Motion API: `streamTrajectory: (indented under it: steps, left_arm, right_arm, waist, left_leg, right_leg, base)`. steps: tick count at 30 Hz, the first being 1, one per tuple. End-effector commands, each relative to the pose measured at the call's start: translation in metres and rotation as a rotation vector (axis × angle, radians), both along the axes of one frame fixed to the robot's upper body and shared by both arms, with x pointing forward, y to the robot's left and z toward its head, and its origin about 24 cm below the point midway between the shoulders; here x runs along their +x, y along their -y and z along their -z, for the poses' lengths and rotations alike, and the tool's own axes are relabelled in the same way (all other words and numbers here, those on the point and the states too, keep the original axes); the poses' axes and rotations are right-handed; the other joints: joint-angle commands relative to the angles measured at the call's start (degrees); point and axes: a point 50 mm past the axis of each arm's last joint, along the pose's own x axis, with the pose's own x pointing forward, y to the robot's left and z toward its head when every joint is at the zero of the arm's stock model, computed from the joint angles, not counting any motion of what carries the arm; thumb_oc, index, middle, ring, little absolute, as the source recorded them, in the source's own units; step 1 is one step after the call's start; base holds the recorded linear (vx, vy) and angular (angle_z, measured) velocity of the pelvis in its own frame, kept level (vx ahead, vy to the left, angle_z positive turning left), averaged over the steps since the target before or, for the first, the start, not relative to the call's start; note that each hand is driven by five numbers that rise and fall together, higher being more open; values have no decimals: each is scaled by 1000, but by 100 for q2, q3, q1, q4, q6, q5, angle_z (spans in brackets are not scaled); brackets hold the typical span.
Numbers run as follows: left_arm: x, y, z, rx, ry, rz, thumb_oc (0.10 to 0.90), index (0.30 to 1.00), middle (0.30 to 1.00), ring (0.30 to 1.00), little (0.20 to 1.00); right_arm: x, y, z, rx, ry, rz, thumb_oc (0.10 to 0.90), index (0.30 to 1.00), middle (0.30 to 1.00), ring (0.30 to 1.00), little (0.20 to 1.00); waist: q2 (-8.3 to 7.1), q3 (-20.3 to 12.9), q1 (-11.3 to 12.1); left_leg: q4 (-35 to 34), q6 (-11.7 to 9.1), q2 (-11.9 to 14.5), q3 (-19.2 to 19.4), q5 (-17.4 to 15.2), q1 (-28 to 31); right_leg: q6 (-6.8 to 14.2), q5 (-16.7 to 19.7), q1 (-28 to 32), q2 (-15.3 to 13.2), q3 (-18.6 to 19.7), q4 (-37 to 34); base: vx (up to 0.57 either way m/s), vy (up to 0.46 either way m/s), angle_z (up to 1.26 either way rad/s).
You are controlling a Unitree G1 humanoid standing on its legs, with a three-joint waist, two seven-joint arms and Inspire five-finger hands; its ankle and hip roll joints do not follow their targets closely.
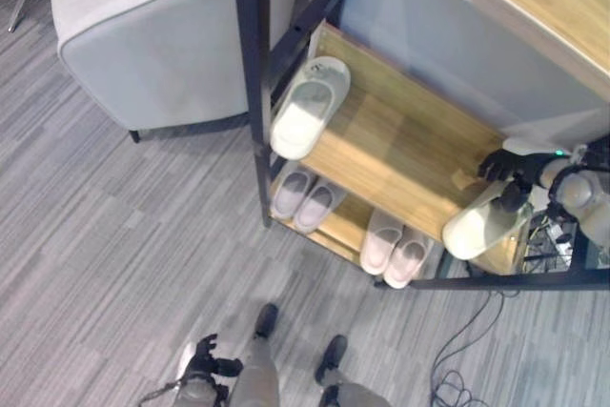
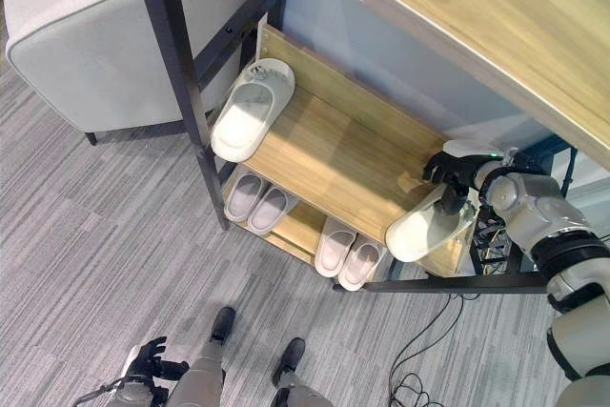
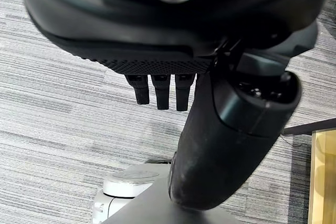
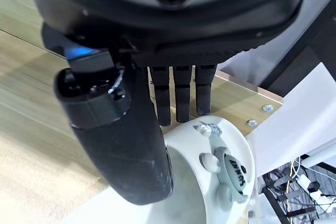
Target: Arrange the slippers neatly on the shoe rack.
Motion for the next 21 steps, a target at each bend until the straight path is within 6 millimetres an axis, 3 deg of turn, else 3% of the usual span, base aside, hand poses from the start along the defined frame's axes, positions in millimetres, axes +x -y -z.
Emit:
streamTrajectory:
  steps: [1,5,6,8,14,21]
  left_arm:
    - [-9,2,5,-29,-26,-19,800,900,900,900,900]
    - [-11,3,6,-30,-32,-20,800,900,900,900,900]
    - [-11,3,6,-31,-32,-19,800,900,900,900,900]
    - [-11,3,6,-30,-35,-21,800,900,900,900,900]
    - [-10,3,5,-20,-30,-23,800,900,900,900,900]
    - [-7,4,3,21,1,-24,800,900,900,900,900]
  right_arm:
    - [-16,36,-33,-87,73,115,634,651,651,651,651]
    - [-21,39,-28,-86,55,117,558,538,538,538,538]
    - [-22,39,-27,-87,52,116,558,538,538,538,538]
    - [-24,40,-26,-91,49,116,400,300,300,300,300]
    - [-32,41,-22,-103,91,90,400,300,300,300,300]
    - [-51,33,-27,-97,371,-6,400,300,300,300,300]
  waist:
    - [-50,-149,-44]
    - [-63,-159,-64]
    - [-66,-160,-72]
    - [-80,-157,-83]
    - [-101,-149,-114]
    - [-70,-154,-189]
  left_leg:
    - [-263,-42,-88,80,-281,172]
    - [-263,-38,-91,80,-297,193]
    - [-263,-38,-90,81,-300,199]
    - [-263,-36,-85,85,-309,208]
    - [-263,-27,-92,88,-336,252]
    - [-263,4,-88,101,-425,383]
  right_leg:
    - [398,222,-240,-130,558,-10]
    - [397,215,-229,-128,564,-10]
    - [397,215,-224,-128,565,-10]
    - [399,210,-215,-127,564,-10]
    - [405,204,-175,-125,548,-10]
    - [436,182,-60,-143,508,-10]
  base:
    - [0,0,0]
    - [0,0,0]
    - [0,0,0]
    - [0,0,0]
    - [0,0,0]
    - [3,0,1]
